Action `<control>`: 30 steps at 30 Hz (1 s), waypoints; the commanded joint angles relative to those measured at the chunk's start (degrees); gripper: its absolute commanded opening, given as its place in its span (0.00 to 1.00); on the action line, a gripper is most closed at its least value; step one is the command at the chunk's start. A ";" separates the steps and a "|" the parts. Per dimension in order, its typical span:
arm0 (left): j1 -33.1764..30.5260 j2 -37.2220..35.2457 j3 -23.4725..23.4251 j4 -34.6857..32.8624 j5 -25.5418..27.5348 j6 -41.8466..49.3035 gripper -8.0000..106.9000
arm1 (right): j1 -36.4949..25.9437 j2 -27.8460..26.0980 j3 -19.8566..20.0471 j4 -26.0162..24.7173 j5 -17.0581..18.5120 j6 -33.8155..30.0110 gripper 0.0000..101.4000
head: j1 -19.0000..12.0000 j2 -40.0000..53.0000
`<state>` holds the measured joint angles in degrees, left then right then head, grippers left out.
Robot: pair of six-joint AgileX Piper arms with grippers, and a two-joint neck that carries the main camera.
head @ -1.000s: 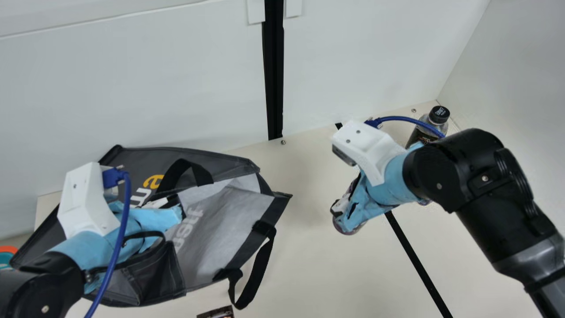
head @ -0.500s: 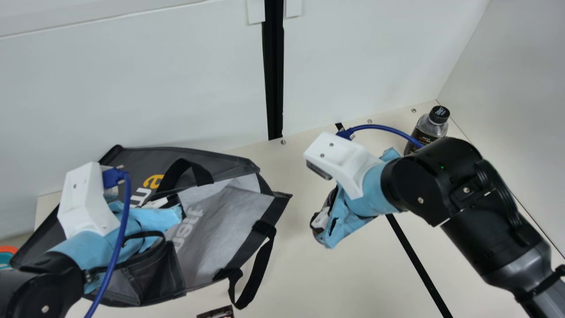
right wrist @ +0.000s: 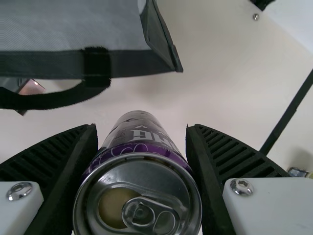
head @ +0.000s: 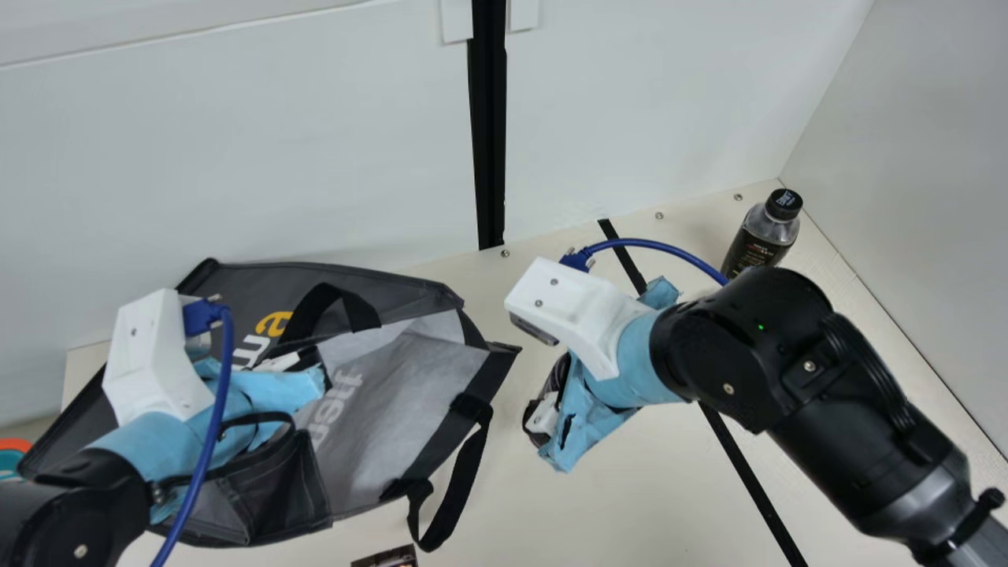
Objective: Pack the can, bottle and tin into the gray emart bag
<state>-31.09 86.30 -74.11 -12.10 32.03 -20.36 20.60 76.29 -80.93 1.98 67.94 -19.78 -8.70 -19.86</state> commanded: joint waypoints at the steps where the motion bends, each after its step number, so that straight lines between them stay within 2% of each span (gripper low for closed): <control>1: 0.00 0.00 0.00 0.00 0.00 0.00 0.16 | 0.03 -0.20 -0.09 0.35 -1.34 -0.35 0.00 | -1.30 -0.14; 14: 0.00 0.00 0.00 0.00 0.00 0.00 0.16 | -1.05 -2.50 -1.23 4.23 -6.25 -2.49 0.00 | -1.30 -0.14; 30: 0.00 0.00 0.00 0.00 0.00 0.00 0.16 | -2.02 -5.56 0.94 16.02 -12.83 -8.78 0.00 | -1.30 -0.14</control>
<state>-31.09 86.30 -74.11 -12.10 32.03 -20.36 18.66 70.80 -80.19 16.69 55.34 -28.01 -8.70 -19.86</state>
